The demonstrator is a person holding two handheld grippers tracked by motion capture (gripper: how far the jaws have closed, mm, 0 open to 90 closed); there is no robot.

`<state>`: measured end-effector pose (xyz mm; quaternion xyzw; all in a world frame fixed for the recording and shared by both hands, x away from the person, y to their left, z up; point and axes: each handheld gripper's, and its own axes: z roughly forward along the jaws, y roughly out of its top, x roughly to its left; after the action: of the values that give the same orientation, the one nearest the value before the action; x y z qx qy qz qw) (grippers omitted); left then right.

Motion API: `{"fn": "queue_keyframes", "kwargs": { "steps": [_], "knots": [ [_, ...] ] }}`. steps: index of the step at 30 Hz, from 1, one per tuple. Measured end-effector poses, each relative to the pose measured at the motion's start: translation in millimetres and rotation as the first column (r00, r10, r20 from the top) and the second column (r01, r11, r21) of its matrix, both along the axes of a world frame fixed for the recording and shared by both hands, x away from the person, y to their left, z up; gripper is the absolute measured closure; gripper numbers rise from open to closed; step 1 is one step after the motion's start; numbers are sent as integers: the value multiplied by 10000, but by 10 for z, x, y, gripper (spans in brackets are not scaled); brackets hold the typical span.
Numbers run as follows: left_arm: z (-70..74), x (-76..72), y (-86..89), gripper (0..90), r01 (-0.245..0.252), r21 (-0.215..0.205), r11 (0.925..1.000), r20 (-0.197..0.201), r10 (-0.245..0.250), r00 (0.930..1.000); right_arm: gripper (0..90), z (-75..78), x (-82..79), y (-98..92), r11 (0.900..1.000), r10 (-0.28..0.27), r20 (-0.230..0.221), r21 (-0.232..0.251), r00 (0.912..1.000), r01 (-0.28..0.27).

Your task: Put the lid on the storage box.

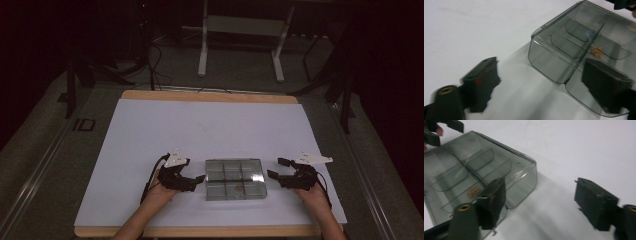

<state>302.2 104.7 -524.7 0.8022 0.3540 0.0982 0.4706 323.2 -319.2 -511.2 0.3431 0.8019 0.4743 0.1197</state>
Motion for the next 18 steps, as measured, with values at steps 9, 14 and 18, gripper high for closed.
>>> {"fn": "queue_keyframes", "kwargs": {
  "steps": [9,14,18],
  "knots": [
    [17,6,54,26,-308,-291,9991,495,322,9983,187,12,-10,-27,9996,207,121,188,9997,-209],
    [38,-8,73,26,-337,-278,9990,935,362,9950,176,13,-23,-19,9994,299,426,157,9986,-305],
    [60,-25,73,27,-232,-412,9989,1001,273,9946,175,14,-22,-15,9993,313,453,188,9985,-321]
  ]
}}
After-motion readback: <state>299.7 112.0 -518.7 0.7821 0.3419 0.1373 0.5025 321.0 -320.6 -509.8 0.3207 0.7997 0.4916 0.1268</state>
